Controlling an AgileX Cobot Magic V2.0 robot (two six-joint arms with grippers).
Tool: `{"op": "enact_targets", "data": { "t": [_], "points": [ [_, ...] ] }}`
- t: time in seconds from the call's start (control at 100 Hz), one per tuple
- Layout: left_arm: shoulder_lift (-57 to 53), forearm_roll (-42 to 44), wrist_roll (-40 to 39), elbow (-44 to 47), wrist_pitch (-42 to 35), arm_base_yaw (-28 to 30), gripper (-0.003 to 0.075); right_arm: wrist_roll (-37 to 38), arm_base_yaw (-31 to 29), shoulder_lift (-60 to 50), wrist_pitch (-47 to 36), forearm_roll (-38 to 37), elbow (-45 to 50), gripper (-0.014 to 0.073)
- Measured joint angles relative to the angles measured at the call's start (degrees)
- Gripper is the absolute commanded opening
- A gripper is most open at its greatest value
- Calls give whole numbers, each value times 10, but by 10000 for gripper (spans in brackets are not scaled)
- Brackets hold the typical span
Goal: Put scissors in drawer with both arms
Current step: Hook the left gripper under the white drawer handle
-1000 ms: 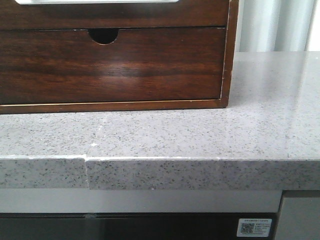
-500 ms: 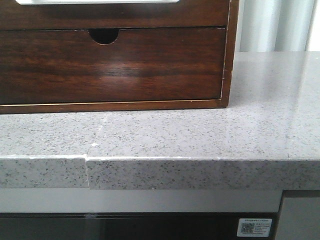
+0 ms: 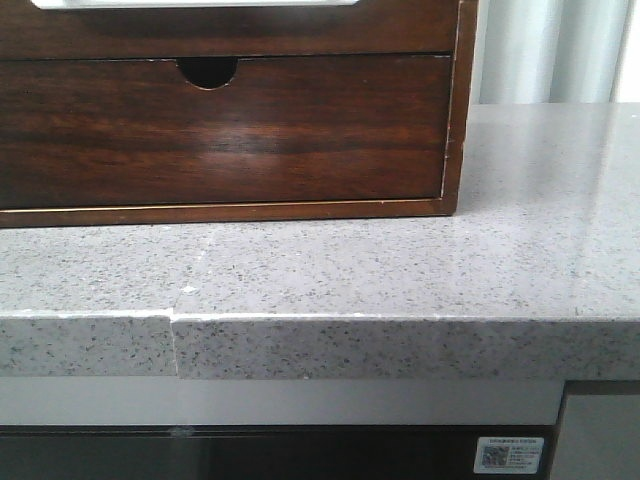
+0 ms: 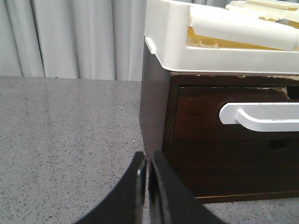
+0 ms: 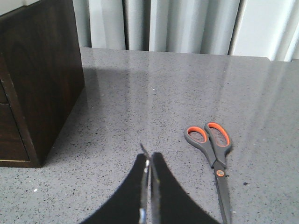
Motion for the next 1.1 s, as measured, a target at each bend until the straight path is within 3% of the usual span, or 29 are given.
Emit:
{"op": "enact_targets", "data": {
  "t": [0.18, 0.26, 0.33, 0.45, 0.52, 0.89, 0.99, 1.1],
  "points": [
    [0, 0, 0, 0, 1, 0, -20, 0, 0, 0, 0, -1, 0, -64],
    [0, 7, 0, 0, 1, 0, 17, 0, 0, 0, 1, -2, 0, 6],
    [0, 25, 0, 0, 1, 0, 141, 0, 0, 0, 1, -4, 0, 129],
    [0, 60, 0, 0, 1, 0, 429, 0, 0, 0, 0, -14, 0, 370],
    [0, 69, 0, 0, 1, 0, 503, 0, 0, 0, -1, -18, 0, 451],
    [0, 53, 0, 0, 1, 0, 432, 0, 0, 0, -1, -21, 0, 470],
    [0, -14, 0, 0, -9, 0, 403, 0, 0, 0, -1, -21, 0, 470],
    [0, -159, 0, 3, -25, 0, 375, 0, 0, 0, -1, -21, 0, 470]
  ]
}}
